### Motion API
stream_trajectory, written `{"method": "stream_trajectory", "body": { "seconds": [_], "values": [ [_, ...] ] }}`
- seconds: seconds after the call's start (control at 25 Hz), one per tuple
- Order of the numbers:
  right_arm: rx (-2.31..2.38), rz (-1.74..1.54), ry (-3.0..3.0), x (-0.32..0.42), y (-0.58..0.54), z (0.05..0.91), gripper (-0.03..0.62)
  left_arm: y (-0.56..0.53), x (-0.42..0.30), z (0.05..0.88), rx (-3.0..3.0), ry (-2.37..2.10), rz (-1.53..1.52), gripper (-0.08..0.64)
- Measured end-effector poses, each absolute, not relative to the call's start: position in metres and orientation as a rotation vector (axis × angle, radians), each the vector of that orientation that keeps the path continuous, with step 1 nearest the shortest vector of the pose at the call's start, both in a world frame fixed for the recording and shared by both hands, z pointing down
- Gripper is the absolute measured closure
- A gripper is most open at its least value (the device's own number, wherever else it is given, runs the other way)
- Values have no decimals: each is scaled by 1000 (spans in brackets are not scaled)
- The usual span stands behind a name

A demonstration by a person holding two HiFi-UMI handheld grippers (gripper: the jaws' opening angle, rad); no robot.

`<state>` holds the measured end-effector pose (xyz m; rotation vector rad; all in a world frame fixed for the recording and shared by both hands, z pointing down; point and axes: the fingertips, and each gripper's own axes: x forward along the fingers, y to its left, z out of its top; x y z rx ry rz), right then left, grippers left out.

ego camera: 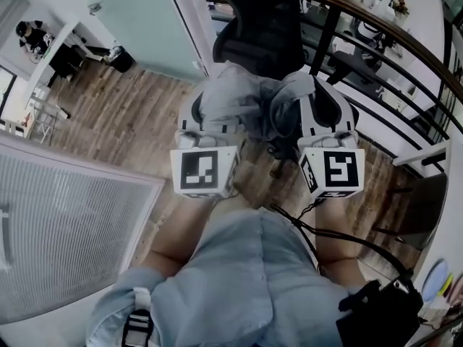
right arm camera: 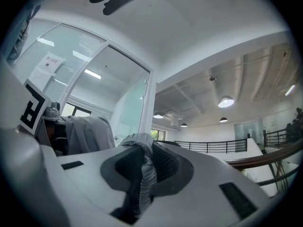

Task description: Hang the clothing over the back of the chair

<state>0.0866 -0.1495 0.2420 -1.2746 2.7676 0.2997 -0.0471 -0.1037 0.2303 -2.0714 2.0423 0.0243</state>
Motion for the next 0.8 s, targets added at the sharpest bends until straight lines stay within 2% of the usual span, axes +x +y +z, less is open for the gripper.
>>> {"method": "stream_trajectory", "body": {
  "seconds": [0.48,0.8],
  "values": [
    [-1306,314,2807,30,-202,272,541,-166,-92,260,-2152,2034,43,523],
    [-1315,344,2815,-13,-239,262,541,-208,-134,258,-2190,2038,71,523]
  ]
}}
